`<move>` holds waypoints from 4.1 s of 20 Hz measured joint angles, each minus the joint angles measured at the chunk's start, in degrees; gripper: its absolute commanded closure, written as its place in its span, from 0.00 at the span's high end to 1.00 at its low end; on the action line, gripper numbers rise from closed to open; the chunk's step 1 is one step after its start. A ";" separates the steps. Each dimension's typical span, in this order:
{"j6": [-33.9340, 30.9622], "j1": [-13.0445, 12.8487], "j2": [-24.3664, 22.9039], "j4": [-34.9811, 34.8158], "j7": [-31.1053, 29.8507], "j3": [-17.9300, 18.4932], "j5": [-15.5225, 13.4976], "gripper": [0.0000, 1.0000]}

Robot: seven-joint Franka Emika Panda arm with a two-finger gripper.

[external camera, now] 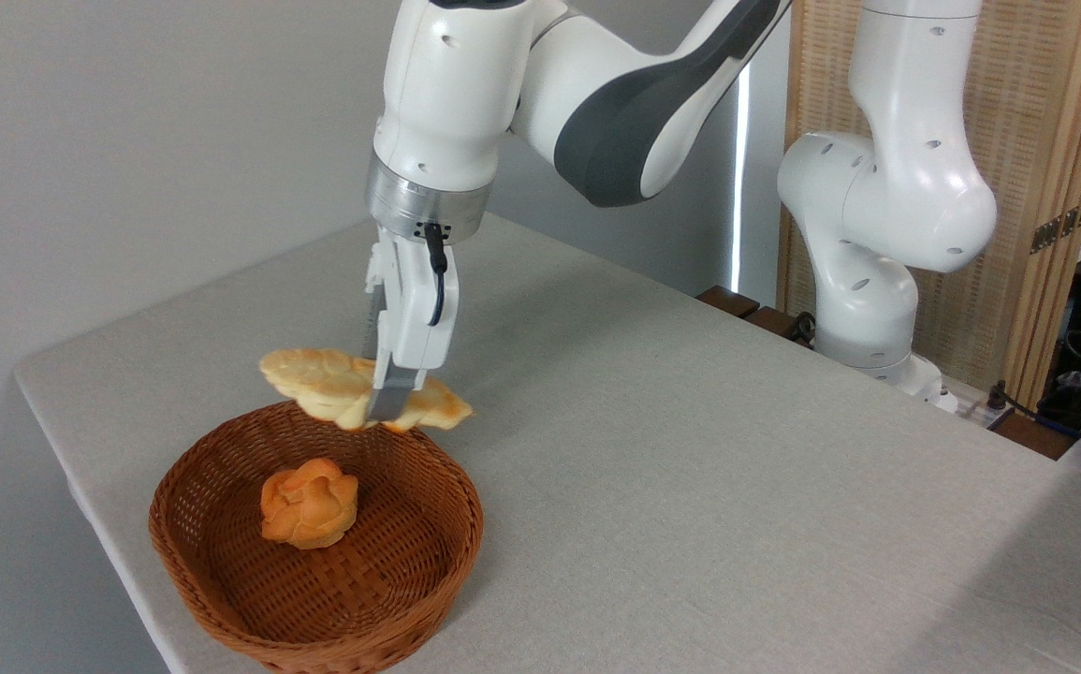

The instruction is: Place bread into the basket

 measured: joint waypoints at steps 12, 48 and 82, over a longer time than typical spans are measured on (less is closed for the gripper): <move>11.19 -0.89 9.74 6.58 -0.01 -0.20 -2.86 0.59; 12.86 -0.64 11.13 8.12 0.51 0.14 -2.85 1.00; -26.45 -0.64 6.87 23.68 -50.37 -3.14 21.54 1.00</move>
